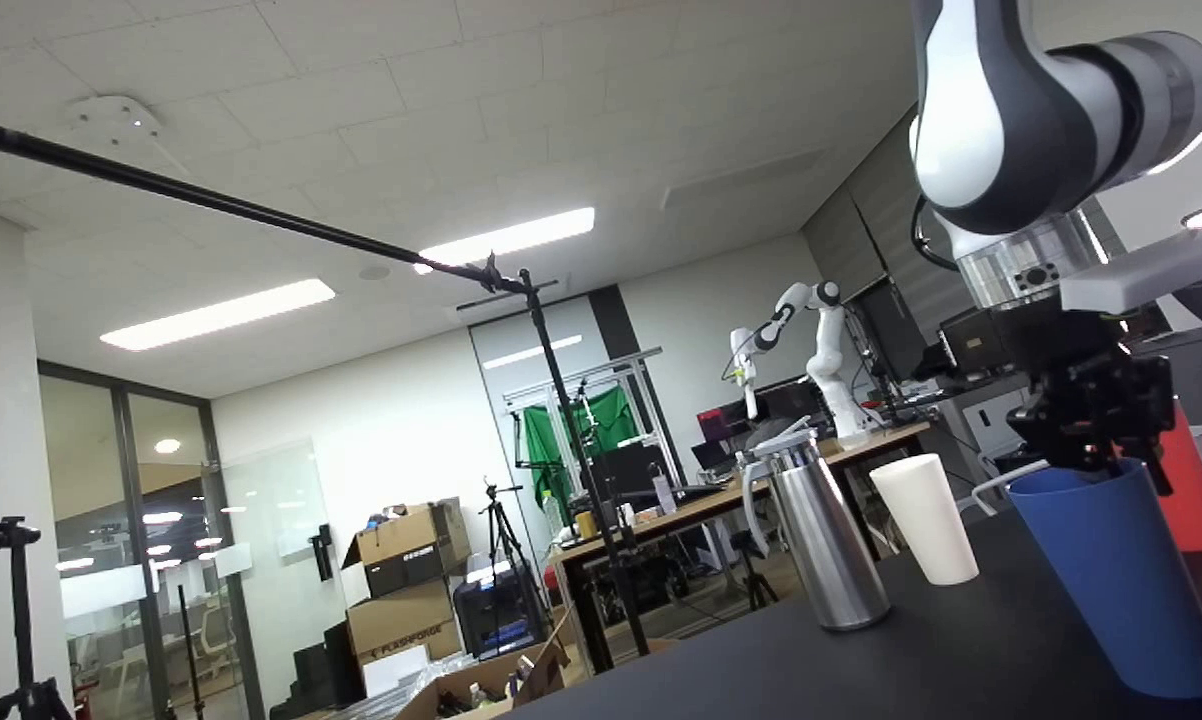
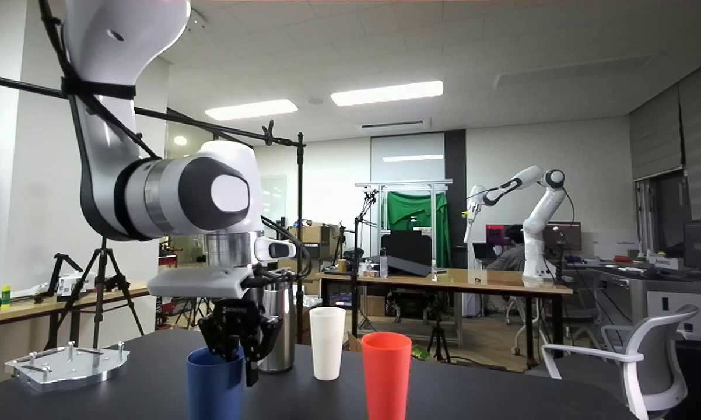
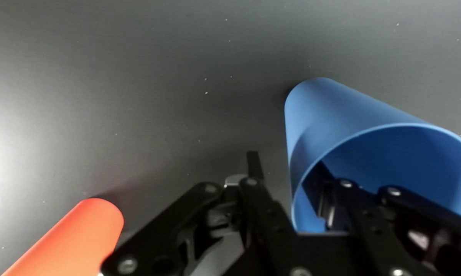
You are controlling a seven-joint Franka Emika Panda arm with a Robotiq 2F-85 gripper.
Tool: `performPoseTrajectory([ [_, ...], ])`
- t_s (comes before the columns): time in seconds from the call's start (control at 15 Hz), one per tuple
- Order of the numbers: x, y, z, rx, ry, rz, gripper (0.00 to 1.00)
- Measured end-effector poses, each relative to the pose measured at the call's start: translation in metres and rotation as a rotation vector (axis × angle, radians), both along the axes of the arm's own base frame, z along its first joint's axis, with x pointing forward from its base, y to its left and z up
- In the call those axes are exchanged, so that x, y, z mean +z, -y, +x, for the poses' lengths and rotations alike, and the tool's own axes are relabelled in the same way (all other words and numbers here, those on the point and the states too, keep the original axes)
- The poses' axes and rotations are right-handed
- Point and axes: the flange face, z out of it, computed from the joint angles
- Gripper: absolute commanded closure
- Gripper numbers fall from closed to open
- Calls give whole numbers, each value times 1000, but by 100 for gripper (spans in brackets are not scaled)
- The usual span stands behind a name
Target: Put the blue cup inside the pink cup, put the white cup inside the blue cup
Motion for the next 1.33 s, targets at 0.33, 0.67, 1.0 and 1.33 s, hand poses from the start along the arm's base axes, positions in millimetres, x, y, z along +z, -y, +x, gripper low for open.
performPoseTrajectory([
  [0.33, 3, -25, 1, -42, -41, 93, 99],
  [0.67, 49, -21, 19, -32, -19, 88, 99],
  [1.0, 120, 23, 39, -20, 50, -19, 99],
  [1.33, 175, 81, 57, -69, 142, -95, 99],
])
